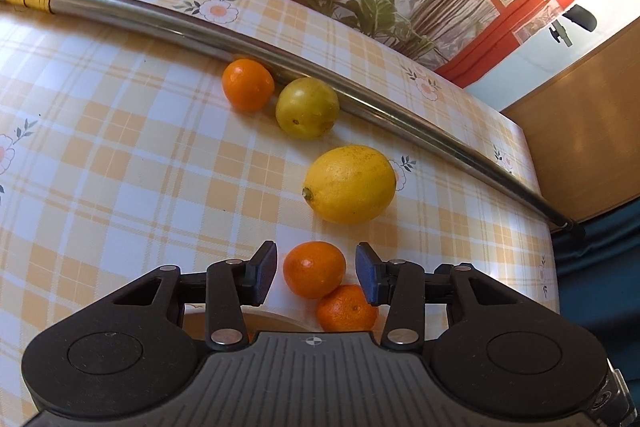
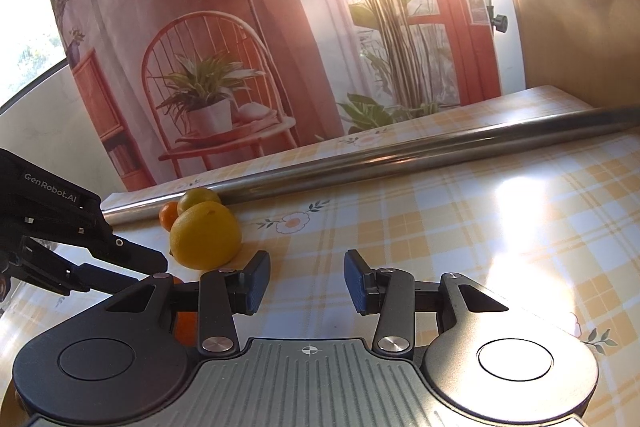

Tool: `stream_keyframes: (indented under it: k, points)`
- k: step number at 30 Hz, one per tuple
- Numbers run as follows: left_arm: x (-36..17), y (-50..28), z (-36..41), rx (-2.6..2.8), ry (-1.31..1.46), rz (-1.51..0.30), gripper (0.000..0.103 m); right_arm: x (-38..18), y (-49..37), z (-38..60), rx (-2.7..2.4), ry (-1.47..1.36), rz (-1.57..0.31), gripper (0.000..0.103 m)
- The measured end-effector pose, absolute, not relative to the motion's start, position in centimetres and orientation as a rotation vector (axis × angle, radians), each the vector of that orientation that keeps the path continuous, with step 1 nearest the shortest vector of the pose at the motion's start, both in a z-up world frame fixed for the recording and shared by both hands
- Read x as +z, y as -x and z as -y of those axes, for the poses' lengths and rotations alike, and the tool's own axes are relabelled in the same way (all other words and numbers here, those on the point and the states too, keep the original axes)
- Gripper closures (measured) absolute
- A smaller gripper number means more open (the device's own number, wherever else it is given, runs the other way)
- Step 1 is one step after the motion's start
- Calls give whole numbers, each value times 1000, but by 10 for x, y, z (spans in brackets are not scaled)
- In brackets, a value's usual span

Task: Organize fruits
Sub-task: 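Close the left tool on a tangerine while the right tool moves toward a yellow lemon, then close the right tool on the yellow lemon while the left tool lifts the tangerine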

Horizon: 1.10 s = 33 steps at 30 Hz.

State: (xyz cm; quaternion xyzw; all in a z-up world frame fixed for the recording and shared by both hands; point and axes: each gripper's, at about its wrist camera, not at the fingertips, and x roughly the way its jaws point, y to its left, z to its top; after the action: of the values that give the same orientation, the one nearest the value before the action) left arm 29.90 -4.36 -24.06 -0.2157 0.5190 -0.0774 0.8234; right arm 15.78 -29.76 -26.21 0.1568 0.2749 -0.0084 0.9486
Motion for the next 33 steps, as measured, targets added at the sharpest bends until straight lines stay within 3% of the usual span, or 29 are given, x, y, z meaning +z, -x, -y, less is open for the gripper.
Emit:
stream_keyframes:
  k: [13,19,33]
  points:
    - [-250,-293,54,-147,421,-1089,64,-263,-158,298,-4,-314,-566,63]
    - [-233,-267,43,-151,399,-969,64,-263,-156,299,37,-336,-563,55]
    - [-190,-204,-2,-70,248,-799,63,-262,-149,306,52,-376,-524,50]
